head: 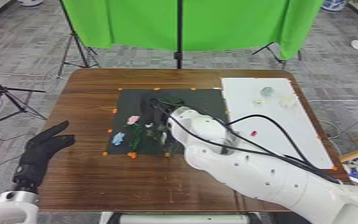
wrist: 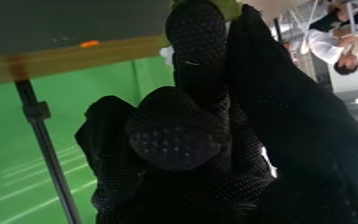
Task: Arrange flowers
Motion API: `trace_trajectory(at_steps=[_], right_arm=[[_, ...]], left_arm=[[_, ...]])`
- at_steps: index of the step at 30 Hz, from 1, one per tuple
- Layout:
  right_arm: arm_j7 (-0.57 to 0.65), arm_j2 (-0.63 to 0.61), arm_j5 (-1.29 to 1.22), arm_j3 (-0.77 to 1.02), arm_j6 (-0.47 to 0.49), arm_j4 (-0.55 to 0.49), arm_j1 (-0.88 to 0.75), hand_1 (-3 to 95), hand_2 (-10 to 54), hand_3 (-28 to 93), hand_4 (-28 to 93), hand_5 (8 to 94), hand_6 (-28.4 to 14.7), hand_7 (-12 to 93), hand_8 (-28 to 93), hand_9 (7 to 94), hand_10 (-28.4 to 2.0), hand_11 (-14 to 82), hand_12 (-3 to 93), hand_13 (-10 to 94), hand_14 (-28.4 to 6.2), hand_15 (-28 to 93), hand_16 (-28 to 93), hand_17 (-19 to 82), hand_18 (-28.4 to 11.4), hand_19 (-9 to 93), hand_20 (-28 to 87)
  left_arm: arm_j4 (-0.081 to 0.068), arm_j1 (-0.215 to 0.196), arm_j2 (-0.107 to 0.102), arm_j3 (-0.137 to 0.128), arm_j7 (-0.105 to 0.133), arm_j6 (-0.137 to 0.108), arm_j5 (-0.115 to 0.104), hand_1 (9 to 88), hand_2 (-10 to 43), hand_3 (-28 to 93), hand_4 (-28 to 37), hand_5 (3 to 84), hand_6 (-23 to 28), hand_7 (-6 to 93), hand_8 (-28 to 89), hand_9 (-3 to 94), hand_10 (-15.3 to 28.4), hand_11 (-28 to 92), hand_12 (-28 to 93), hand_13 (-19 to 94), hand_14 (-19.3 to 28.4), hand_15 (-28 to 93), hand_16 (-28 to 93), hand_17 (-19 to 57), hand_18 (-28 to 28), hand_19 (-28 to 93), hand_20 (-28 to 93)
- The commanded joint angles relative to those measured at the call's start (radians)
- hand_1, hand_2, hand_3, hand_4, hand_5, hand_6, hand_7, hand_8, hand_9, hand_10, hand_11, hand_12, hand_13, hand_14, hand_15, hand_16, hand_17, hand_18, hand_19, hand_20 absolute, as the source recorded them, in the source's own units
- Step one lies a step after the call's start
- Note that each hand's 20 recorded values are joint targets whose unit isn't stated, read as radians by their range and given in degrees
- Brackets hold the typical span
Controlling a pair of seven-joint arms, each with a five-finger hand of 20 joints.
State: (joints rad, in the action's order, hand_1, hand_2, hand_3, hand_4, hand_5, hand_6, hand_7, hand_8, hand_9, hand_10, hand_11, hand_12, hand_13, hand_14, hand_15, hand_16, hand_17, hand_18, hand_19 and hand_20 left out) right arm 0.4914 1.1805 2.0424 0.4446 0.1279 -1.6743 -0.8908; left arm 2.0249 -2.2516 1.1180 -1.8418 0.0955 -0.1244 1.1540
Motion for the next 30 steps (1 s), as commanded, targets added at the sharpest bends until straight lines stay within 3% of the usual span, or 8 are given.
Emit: trace_trajectory(at_steps=[1,8,16,30], right_arm=[[-0.006,0.012,0.016,-0.024,0.024,0.019,0.002,54.2,-9.5,59,-16,75.9,-0.3,27,11,87.2,-9.0,22.6,41.3,88,-2.5,61,37,58,-16.3,93,56],[-0.007,0.008,0.027,-0.034,0.014,0.025,0.014,51.6,-9.5,58,-15,75.2,-0.5,24,10,85.8,-9.5,26.1,38.3,88,-2.6,61,37,58,-16.6,93,56],[-0.016,-0.003,0.107,-0.054,-0.015,0.041,0.032,45.9,-9.5,61,-16,72.5,0.3,21,9,83.6,-10.4,33.2,28.6,88,-3.1,61,37,58,-16.8,93,56],[0.004,-0.044,0.091,0.016,-0.048,0.007,0.040,43.7,-9.5,63,-16,71.2,0.3,21,8,81.7,-11.0,33.0,28.1,86,-3.9,61,37,56,-17.4,93,55]], left_arm=[[-0.006,-0.006,0.006,0.000,-0.006,0.014,0.004,34.6,7.9,70,-5.1,40.6,3.4,10.7,-7,47.6,14.4,23,12,39,18.9,24,-1,5.8,16.3,19,17],[-0.009,-0.003,0.005,0.001,0.000,0.015,0.002,34.5,7.7,70,-5.1,40.5,3.2,10.5,-7,47.5,14.4,23,12,39,18.9,24,-1,5.7,16.3,19,17],[-0.009,-0.001,0.006,0.002,0.000,0.015,0.003,34.4,7.6,70,-5.0,40.4,3.0,10.3,-7,47.6,14.4,23,12,38,19.0,24,-1,5.6,16.4,19,17],[-0.005,-0.006,0.007,-0.002,-0.003,0.016,0.005,34.3,7.5,70,-5.1,40.5,3.1,10.1,-7,47.6,14.4,23,12,38,19.0,24,-1,5.5,16.5,19,17]])
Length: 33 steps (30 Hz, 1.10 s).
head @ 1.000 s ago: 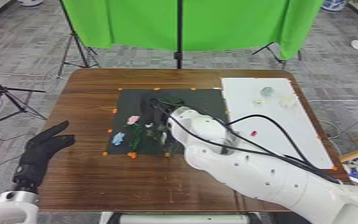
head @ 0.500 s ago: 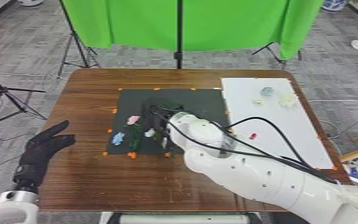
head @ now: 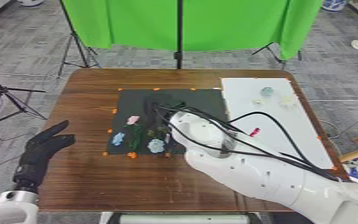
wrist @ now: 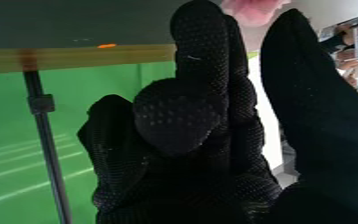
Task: Arrange flowers
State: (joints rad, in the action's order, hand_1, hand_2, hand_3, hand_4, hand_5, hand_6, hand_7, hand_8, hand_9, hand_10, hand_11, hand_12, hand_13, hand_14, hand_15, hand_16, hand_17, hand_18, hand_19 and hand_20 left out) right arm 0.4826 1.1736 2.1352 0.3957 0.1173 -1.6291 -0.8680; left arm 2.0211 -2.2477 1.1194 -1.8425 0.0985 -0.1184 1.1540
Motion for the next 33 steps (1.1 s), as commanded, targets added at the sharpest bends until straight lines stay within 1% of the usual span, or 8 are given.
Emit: trace_trajectory(at_steps=[1,7,9,12,18,22,27,33], right_arm=[[0.011,-0.051,-0.004,0.081,-0.027,-0.062,0.009,43.1,-9.5,64,-16,71.0,0.3,21,8,81.3,-11.1,32.9,28.0,86,-4.0,61,37,56,-17.4,93,55],[0.001,-0.132,0.003,0.142,0.092,-0.222,-0.062,39.1,-9.5,66,-16,69.9,0.6,20,1,80.4,-11.6,32.3,28.0,85,-4.5,61,37,55,-18.0,93,54],[0.001,-0.142,-0.007,0.149,0.155,-0.261,-0.084,36.3,-9.5,66,-15,69.0,0.6,20,-8,80.2,-11.9,31.7,28.0,85,-4.7,61,37,55,-18.1,93,54],[-0.012,-0.146,-0.012,0.139,0.199,-0.289,-0.106,34.0,-9.5,66,-14,66.5,0.2,17,-8,79.1,-13.3,27.8,26.7,85,-4.8,61,37,55,-18.3,93,54],[-0.020,-0.126,-0.005,0.119,0.172,-0.275,-0.118,33.2,-9.5,65,-14,63.5,-0.2,14,-8,78.8,-13.1,25.4,26.0,85,-4.3,60,36,55,-17.9,93,54],[-0.012,-0.116,0.000,0.111,0.147,-0.257,-0.133,33.9,-9.5,65,-14,63.0,0.1,14,-7,79.6,-13.1,24.9,25.6,87,-3.2,59,36,57,-17.2,93,54],[-0.013,-0.113,0.022,0.091,0.140,-0.255,-0.156,37.9,-9.5,66,-15,64.1,1.0,15,-7,80.6,-12.9,24.9,25.5,88,-2.6,58,36,58,-16.5,93,55],[-0.010,-0.107,0.069,0.053,0.080,-0.240,-0.167,41.6,-9.5,67,-18,65.5,1.4,19,-8,81.2,-12.3,25.5,25.6,89,-2.0,58,36,59,-16.1,93,55]], left_arm=[[-0.002,-0.009,0.007,-0.004,-0.006,0.012,0.005,34.3,7.5,70,-5.1,40.5,3.1,10.0,-7,47.6,14.4,23,12,38,19.0,24,-1,5.5,16.5,19,17],[0.013,-0.035,0.010,-0.018,-0.012,0.003,0.004,34.2,7.4,70,-5.0,40.5,3.0,10.0,-6,47.5,14.4,23,12,38,19.0,24,-1,5.5,16.5,19,17],[0.015,-0.033,0.012,-0.021,-0.013,0.006,0.007,34.2,7.4,70,-5.0,40.5,3.0,10.0,-7,47.5,14.4,22,12,38,19.0,24,-1,5.5,16.5,19,17],[0.013,-0.032,0.007,-0.022,-0.011,0.007,0.007,34.3,7.4,70,-5.0,40.5,2.9,10.0,-7,47.4,14.4,22,12,38,19.0,24,-1,5.5,16.5,19,17],[0.012,-0.027,0.009,-0.018,-0.016,0.016,0.008,34.2,7.3,70,-5.1,40.5,2.8,10.0,-7,47.4,14.4,22,12,38,18.9,23,-1,5.5,16.5,19,17],[0.004,-0.018,0.008,-0.011,-0.017,0.025,0.009,34.2,7.3,70,-5.2,40.5,2.8,10.0,-7,47.4,14.4,22,12,38,18.9,23,-1,5.5,16.5,19,17],[0.001,-0.018,0.008,-0.013,-0.019,0.026,0.006,34.1,7.3,70,-5.1,40.5,2.7,10.1,-7,47.3,14.4,22,12,38,18.9,23,-1,5.5,16.5,19,17],[-0.002,-0.013,0.005,-0.011,-0.020,0.034,0.007,34.2,7.2,70,-5.0,40.6,2.6,10.1,-7,47.3,14.4,22,12,38,18.9,23,-1,5.5,16.5,19,17]])
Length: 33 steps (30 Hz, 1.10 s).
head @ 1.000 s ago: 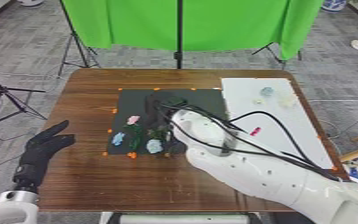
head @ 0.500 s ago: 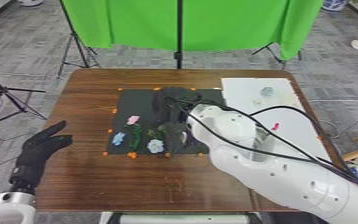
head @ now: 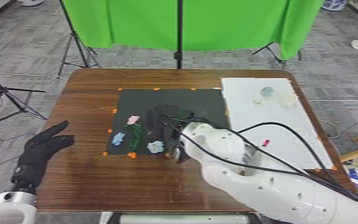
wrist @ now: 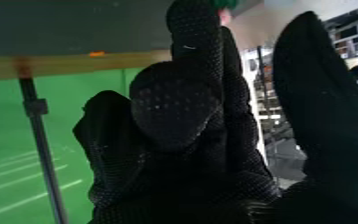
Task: Arrange flowers
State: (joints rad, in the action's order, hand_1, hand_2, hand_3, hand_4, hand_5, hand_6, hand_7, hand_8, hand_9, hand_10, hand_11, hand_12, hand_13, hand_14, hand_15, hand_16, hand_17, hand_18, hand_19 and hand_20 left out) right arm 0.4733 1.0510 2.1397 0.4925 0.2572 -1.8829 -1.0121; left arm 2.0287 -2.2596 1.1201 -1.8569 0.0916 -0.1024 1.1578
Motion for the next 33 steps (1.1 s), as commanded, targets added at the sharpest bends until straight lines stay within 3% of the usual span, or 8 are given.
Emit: trace_trajectory(at_steps=[1,13,16,17,18,19,20,33], right_arm=[[-0.001,0.015,0.070,-0.049,-0.072,0.015,-0.026,41.7,-9.5,67,-18,66.1,1.4,19,-8,81.3,-12.2,25.7,25.7,89,-1.9,58,36,59,-15.9,93,55],[-0.004,0.012,0.152,-0.107,-0.176,0.055,-0.037,47.1,-9.5,66,-26,67.3,0.2,23,-7,82.8,-11.2,24.7,32.6,90,-0.9,58,37,61,-14.9,93,55],[-0.002,0.011,0.152,-0.118,-0.200,0.065,-0.034,53.8,-9.5,58,-24,68.3,-0.5,22,11,84.8,-10.2,20.0,38.8,91,-0.6,57,37,61,-14.5,93,55],[-0.003,0.011,0.154,-0.121,-0.203,0.067,-0.034,57.6,-9.5,52,-22,68.6,-0.6,22,14,85.9,-9.8,17.7,41.4,91,-0.5,57,37,61,-14.4,93,55],[-0.004,0.009,0.154,-0.125,-0.209,0.068,-0.033,73.5,-9.5,11,5,68.8,-0.6,22,17,86.7,-9.3,15.7,43.2,91,-0.2,57,37,61,-14.6,93,55],[-0.006,0.008,0.151,-0.127,-0.216,0.070,-0.032,86.1,-9.5,-19,25,68.9,-0.7,23,19,87.9,-9.0,13.2,45.3,91,-0.2,57,37,61,-14.2,93,55],[-0.008,0.008,0.152,-0.129,-0.216,0.072,-0.032,89.8,-9.5,-26,30,69.2,-0.7,24,21,88.1,-8.9,12.7,46.2,92,-0.1,57,37,62,-13.9,93,55],[-0.044,0.003,0.087,-0.138,-0.311,0.073,-0.011,94.6,-9.5,-28,43,76.3,-0.8,29,24,92.1,-8.4,13.8,47.0,94,1.0,55,38,63,-12.6,93,51]], left_arm=[[-0.009,0.000,0.003,0.004,-0.014,0.017,0.004,34.2,7.2,70,-5.0,40.6,2.6,10.1,-7,47.4,14.4,22,12,38,18.9,23,-1,5.5,16.5,19,17],[-0.011,0.001,0.008,0.004,-0.013,0.019,0.005,34.3,7.3,70,-5.1,40.7,2.5,10.3,-7,47.3,14.4,22,12,38,19.0,23,-1,5.5,16.5,19,17],[-0.013,0.004,0.006,0.005,-0.010,0.020,0.006,34.3,7.3,70,-5.1,40.7,2.5,10.3,-7,47.3,14.4,22,12,38,18.9,23,-1,5.5,16.5,19,17],[-0.013,0.004,0.006,0.005,-0.010,0.019,0.005,34.3,7.3,70,-5.1,40.7,2.5,10.3,-7,47.3,14.4,22,12,38,18.9,23,-1,5.5,16.5,19,17],[-0.013,0.003,0.007,0.004,-0.008,0.017,0.004,34.4,7.3,70,-5.1,40.7,2.5,10.3,-7,47.3,14.4,22,12,38,18.9,23,-1,5.5,16.5,19,17],[-0.013,0.003,0.007,0.005,-0.007,0.016,0.004,34.4,7.2,70,-5.1,40.7,2.5,10.3,-7,47.3,14.4,22,12,38,18.9,23,-1,5.5,16.5,19,17],[-0.012,0.003,0.008,0.004,-0.008,0.016,0.005,34.4,7.2,70,-5.1,40.7,2.6,10.3,-7,47.4,14.4,22,12,38,18.9,23,-1,5.5,16.5,19,17],[-0.008,-0.004,0.013,0.002,-0.005,0.012,0.005,34.6,7.2,70,-5.1,40.8,2.7,10.2,-7,47.4,14.3,22,12,38,18.9,23,-1,5.5,16.5,19,17]])
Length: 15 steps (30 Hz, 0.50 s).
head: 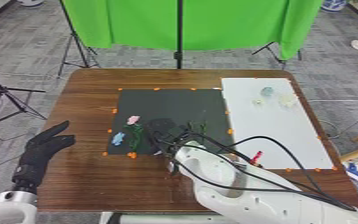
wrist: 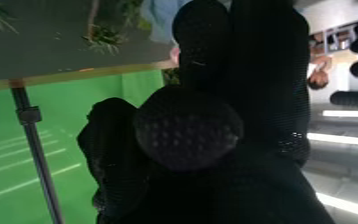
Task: Arrange flowers
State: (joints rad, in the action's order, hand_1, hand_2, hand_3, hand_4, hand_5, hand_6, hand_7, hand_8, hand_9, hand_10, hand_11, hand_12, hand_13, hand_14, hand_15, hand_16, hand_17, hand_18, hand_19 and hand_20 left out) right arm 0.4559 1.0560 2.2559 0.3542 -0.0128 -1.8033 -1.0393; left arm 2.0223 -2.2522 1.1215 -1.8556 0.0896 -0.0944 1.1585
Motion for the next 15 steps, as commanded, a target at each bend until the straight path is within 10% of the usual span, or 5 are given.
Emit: trace_trajectory(at_steps=[1,10,15], right_arm=[[-0.027,-0.003,-0.032,0.001,-0.047,-0.009,0.016,94.6,-9.5,-28,44,76.7,-0.9,29,24,92.3,-8.5,13.6,47.1,94,1.0,55,38,64,-12.6,93,51],[-0.041,-0.017,-0.042,0.033,-0.106,-0.050,0.030,93.7,-9.5,-28,52,77.6,-1.2,29,25,92.4,-9.1,13.8,48.6,94,1.0,54,38,64,-12.6,93,50],[-0.015,-0.026,0.002,0.052,0.011,-0.060,0.042,89.8,-9.5,-28,53,73.4,-0.9,31,23,88.2,-8.9,15.1,50.6,91,0.3,55,41,62,-13.0,93,52]], left_arm=[[-0.003,-0.009,0.011,0.001,-0.004,0.006,0.005,34.6,7.2,70,-5.1,40.8,2.7,10.2,-7,47.4,14.3,22,12,38,18.9,23,-1,5.5,16.5,19,17],[0.000,-0.012,0.011,0.000,-0.007,0.003,0.006,34.6,7.2,70,-5.1,40.6,3.1,9.9,-6,47.3,14.4,22,12,38,18.9,23,-1,5.5,16.5,19,17],[0.002,-0.014,0.012,0.001,-0.007,0.002,0.007,34.5,7.2,70,-5.0,40.6,3.1,9.9,-6,47.3,14.3,22,12,38,18.9,23,-1,5.5,16.5,19,17]])
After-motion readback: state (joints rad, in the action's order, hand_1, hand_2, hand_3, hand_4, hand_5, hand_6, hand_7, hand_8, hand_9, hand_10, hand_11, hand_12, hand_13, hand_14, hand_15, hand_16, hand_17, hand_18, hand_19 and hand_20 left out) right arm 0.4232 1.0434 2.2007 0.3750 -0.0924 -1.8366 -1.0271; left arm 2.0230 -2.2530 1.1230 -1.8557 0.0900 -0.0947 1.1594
